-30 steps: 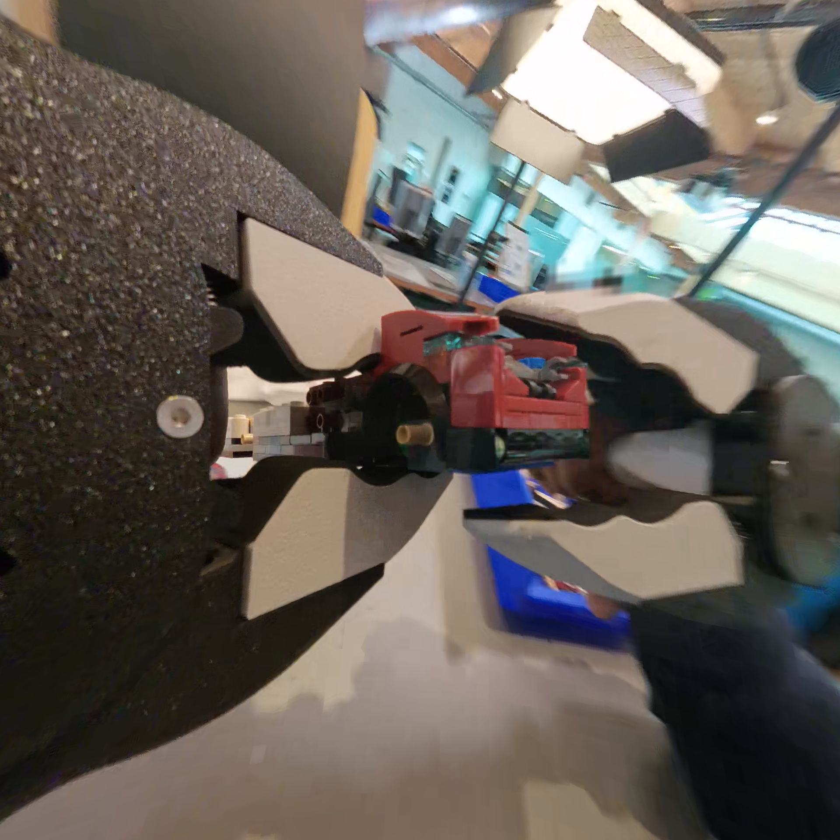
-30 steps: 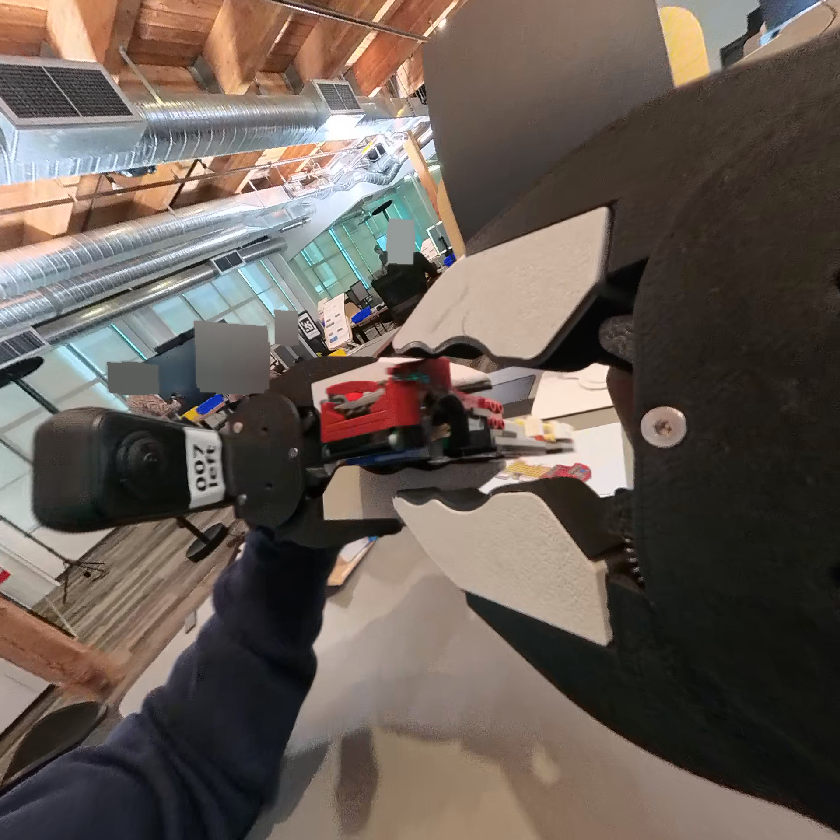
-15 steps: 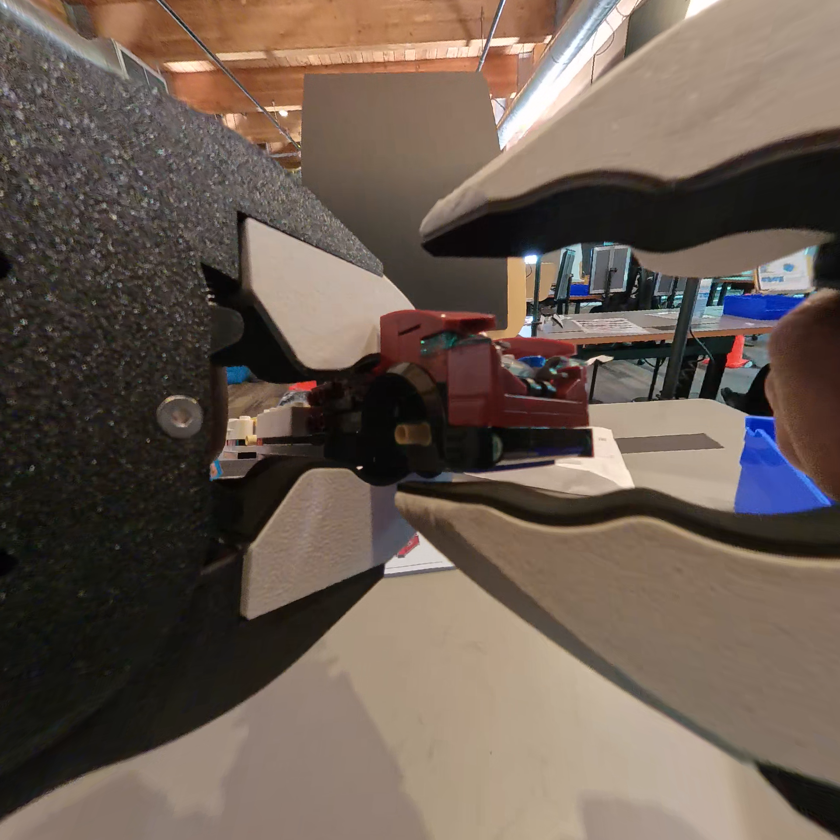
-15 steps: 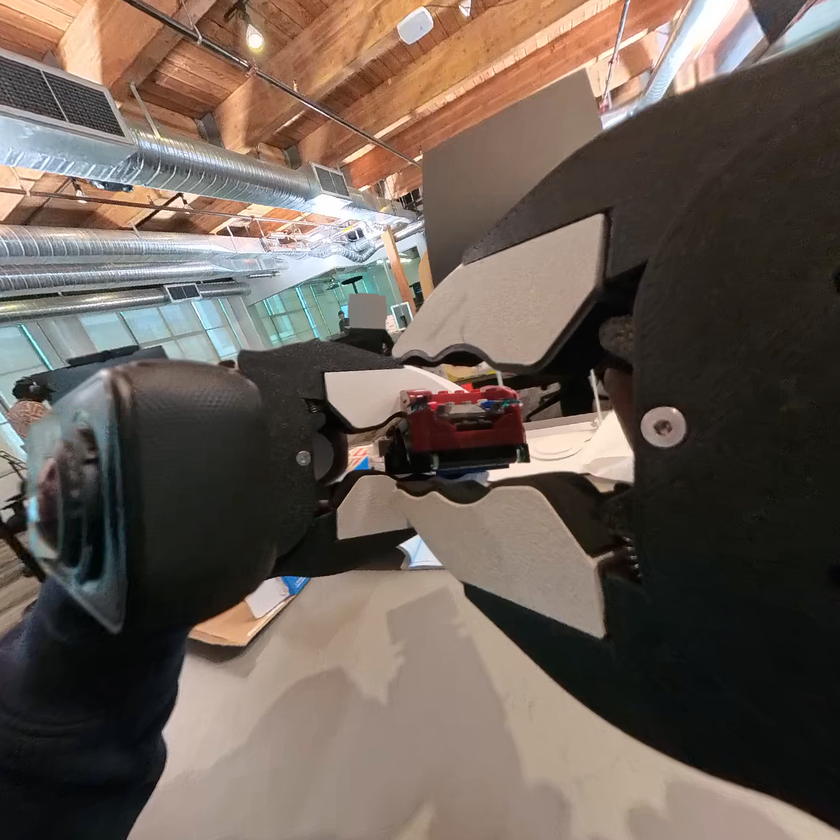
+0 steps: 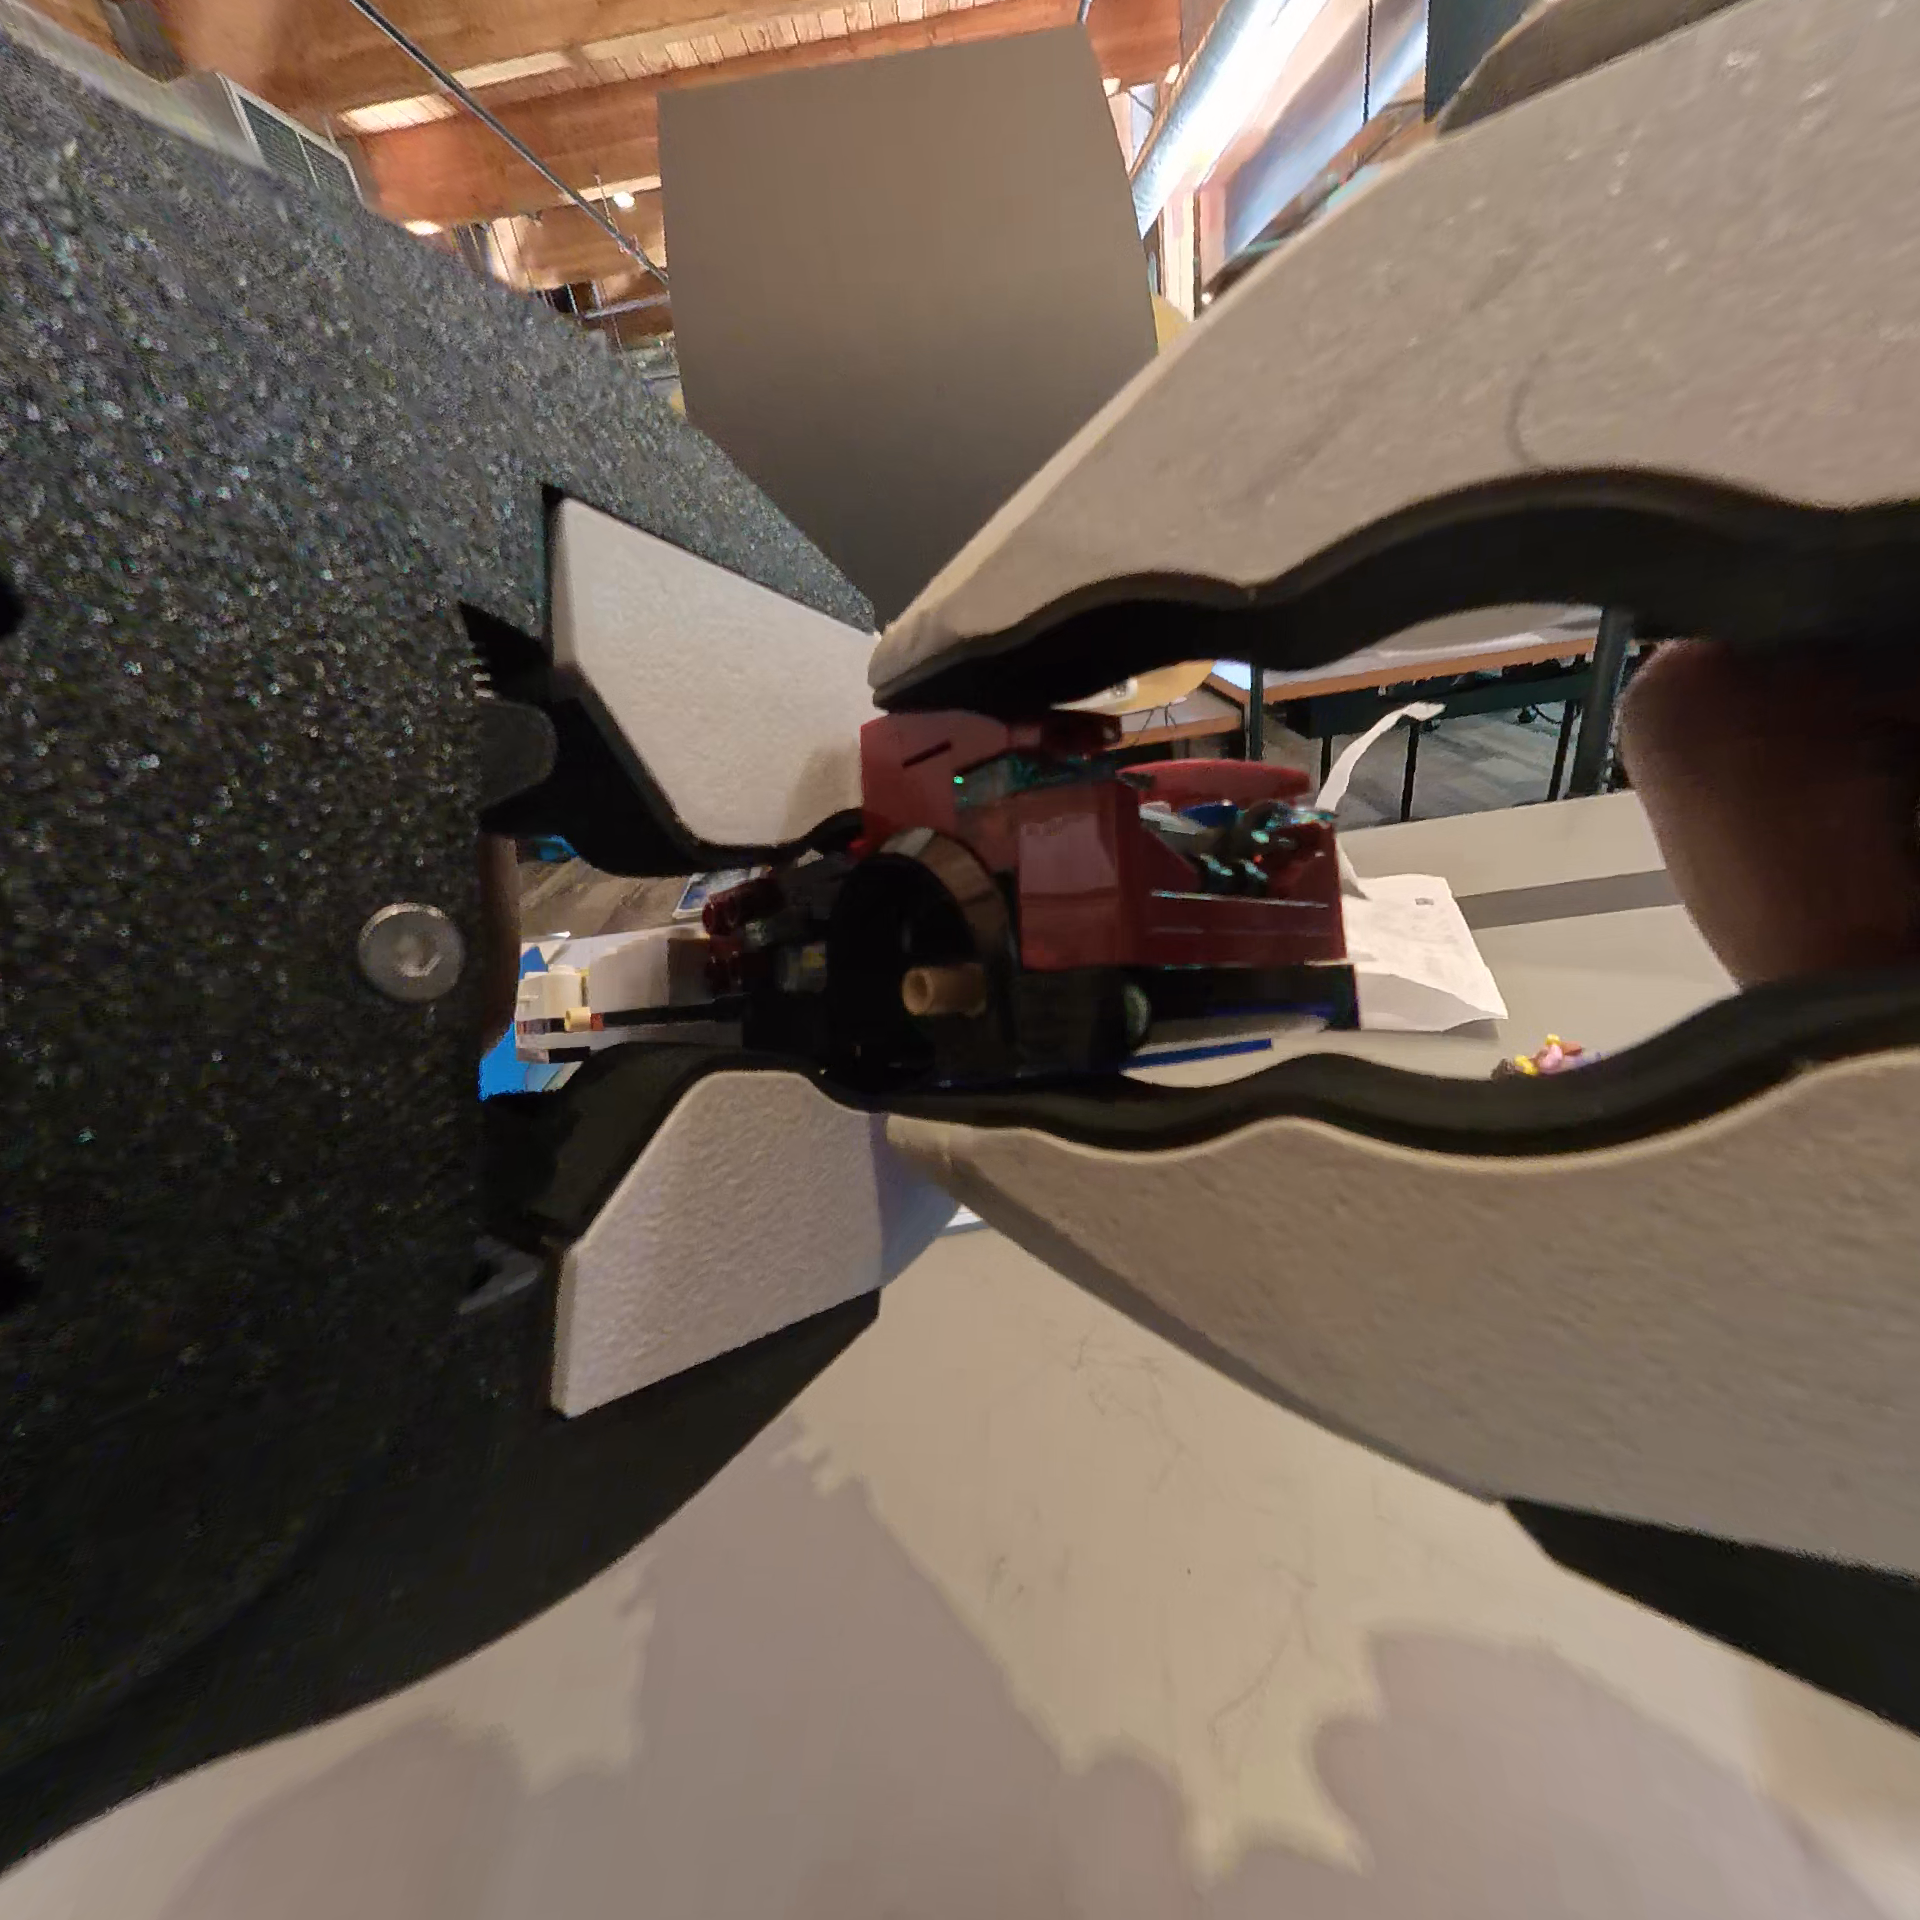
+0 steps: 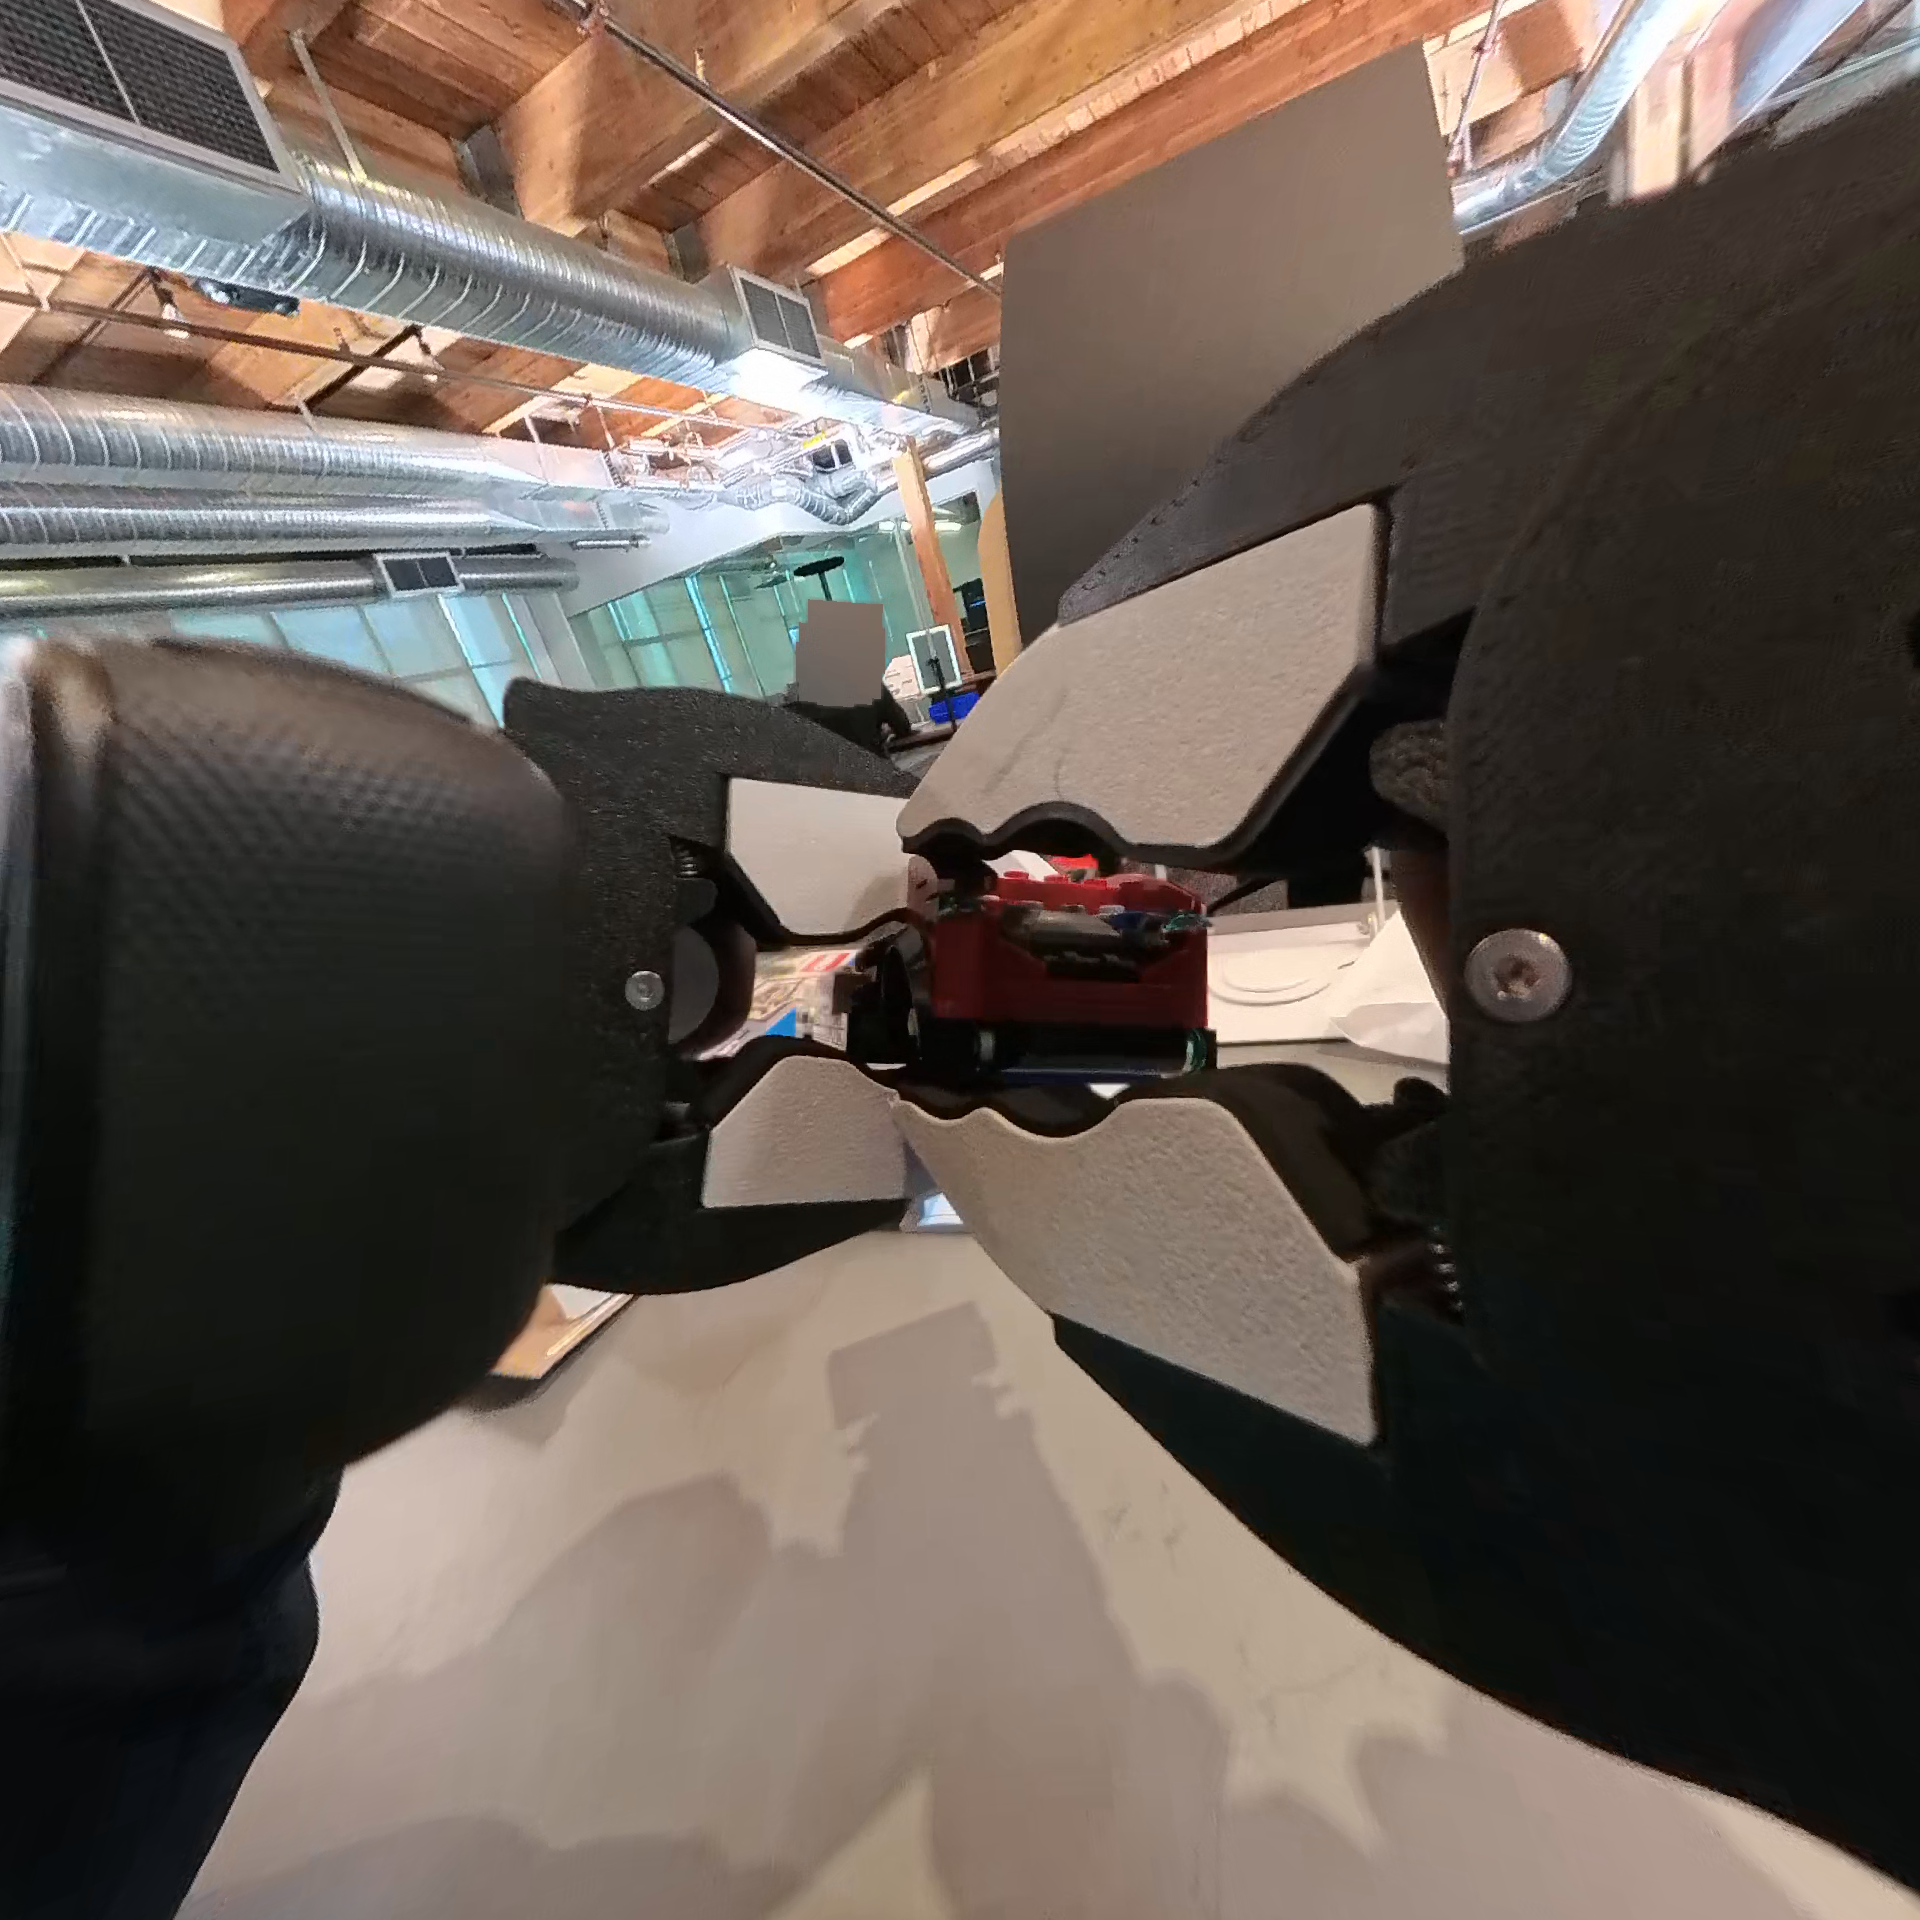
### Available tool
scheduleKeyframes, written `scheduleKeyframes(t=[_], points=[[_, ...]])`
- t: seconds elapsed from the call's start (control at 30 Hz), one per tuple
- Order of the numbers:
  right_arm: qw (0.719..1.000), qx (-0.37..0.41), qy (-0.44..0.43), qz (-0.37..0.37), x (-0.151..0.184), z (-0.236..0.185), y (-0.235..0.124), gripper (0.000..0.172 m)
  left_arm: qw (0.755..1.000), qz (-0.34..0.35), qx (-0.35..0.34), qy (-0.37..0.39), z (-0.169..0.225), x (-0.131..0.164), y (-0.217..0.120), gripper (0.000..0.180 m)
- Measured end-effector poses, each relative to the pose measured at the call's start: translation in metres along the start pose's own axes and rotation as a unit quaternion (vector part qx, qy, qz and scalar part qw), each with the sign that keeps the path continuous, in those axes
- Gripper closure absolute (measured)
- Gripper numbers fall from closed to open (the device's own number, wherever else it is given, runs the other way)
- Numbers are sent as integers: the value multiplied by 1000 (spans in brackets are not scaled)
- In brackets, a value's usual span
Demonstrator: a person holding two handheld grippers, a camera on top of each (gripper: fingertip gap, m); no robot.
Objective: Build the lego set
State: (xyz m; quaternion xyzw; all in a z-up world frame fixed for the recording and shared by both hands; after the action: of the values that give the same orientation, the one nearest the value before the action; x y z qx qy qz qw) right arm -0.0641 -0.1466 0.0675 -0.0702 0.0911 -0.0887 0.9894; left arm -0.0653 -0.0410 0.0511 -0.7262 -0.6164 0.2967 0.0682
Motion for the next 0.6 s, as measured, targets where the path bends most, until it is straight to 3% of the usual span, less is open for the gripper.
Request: scheduleKeyframes(t=[0.37,0.6], points=[[1000,-8,17,11,1,0,1,131,1000,-6,15,-2,1,1,0,145],[999,19,25,12,7,3,0,131,998,44,-3,-34,-6,2,2,144]])
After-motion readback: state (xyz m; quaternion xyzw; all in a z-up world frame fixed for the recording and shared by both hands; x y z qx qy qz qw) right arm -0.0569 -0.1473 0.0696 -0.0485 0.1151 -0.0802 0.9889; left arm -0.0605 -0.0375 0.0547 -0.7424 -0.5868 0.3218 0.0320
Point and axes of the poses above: each gripper's, where its closed fingertips meet, y out along the fingers, x out of its underside, z = x × y across the jaws, the point moved 9 cm from there along -y, back along the fingers, and after that the axes turned 15 degrees about -y, right-handed, at the moved point
